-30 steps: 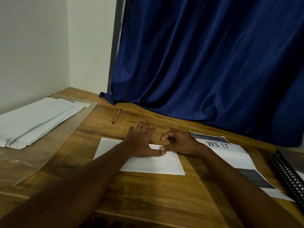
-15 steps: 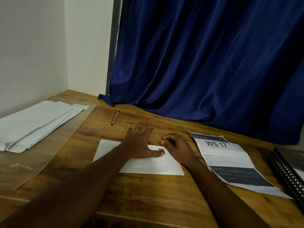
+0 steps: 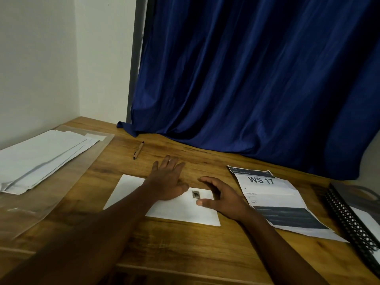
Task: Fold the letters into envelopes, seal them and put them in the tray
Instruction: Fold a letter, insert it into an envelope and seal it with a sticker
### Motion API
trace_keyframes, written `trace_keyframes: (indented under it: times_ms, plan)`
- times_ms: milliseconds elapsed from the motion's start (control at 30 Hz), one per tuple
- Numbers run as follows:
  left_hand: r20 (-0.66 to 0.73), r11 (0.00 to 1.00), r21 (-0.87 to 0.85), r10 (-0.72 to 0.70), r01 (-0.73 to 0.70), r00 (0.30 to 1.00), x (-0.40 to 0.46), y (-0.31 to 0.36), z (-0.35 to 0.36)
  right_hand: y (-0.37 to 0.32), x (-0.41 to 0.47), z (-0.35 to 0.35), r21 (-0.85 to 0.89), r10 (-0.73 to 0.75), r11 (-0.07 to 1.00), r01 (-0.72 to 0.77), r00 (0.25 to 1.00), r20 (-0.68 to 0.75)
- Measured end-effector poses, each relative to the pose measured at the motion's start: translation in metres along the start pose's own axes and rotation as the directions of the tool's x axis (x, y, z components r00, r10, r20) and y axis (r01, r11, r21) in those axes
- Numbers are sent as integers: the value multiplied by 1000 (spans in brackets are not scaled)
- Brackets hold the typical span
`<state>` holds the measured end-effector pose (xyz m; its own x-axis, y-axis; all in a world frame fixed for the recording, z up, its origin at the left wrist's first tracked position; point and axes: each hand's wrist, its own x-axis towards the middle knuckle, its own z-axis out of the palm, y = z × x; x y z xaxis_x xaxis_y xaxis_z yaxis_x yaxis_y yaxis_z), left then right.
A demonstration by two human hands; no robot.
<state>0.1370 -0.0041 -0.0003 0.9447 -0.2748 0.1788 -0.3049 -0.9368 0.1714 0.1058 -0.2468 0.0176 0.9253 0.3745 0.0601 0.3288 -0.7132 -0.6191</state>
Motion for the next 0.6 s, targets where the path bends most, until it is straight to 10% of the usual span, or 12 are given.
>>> trace_keyframes:
  times_ms: [333,600]
  plan:
    - [-383,983,-2,168,-182,908,-19,5,-12,-7,-25,9,-156,-20,988,8,997,-74]
    - [-245,969,6,242,-248,939,-39,23,-14,-10,-31,6,-71,-13,998,2,989,-148]
